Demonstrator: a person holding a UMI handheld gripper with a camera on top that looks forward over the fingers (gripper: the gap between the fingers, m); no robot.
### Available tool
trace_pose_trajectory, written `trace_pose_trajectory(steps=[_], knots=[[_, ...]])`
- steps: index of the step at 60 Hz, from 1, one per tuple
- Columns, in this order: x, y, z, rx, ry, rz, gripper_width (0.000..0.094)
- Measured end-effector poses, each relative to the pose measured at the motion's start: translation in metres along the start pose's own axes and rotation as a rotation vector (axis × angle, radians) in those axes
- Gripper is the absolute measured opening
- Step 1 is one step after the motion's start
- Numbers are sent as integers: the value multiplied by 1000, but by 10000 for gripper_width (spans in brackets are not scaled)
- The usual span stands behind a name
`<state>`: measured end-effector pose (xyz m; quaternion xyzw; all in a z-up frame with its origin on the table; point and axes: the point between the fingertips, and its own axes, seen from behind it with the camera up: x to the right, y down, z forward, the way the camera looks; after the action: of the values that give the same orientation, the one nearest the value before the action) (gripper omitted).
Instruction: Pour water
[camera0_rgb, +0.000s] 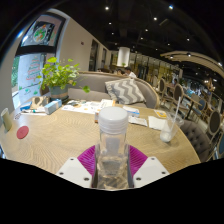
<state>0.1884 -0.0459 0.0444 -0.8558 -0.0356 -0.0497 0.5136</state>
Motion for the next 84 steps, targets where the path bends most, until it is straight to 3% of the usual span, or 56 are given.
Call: trace_pose_trajectory(steps=[8,20,28,37,51,66,76,84], knots=[[-5,-35,-10,16,94,-86,408],[-59,-131,-44,100,270,-368,409],[-138,-200,-69,167,358,-653,407],[-260,-241,-77,249,373,-977,404],[-411,-215,-60,307,350,-1491,405],[-455,-184,-41,277,359,-1799,405],[-453,-186,-48,259,326,-1697,404],[-440,-201,-66,251,220,-1348,407]])
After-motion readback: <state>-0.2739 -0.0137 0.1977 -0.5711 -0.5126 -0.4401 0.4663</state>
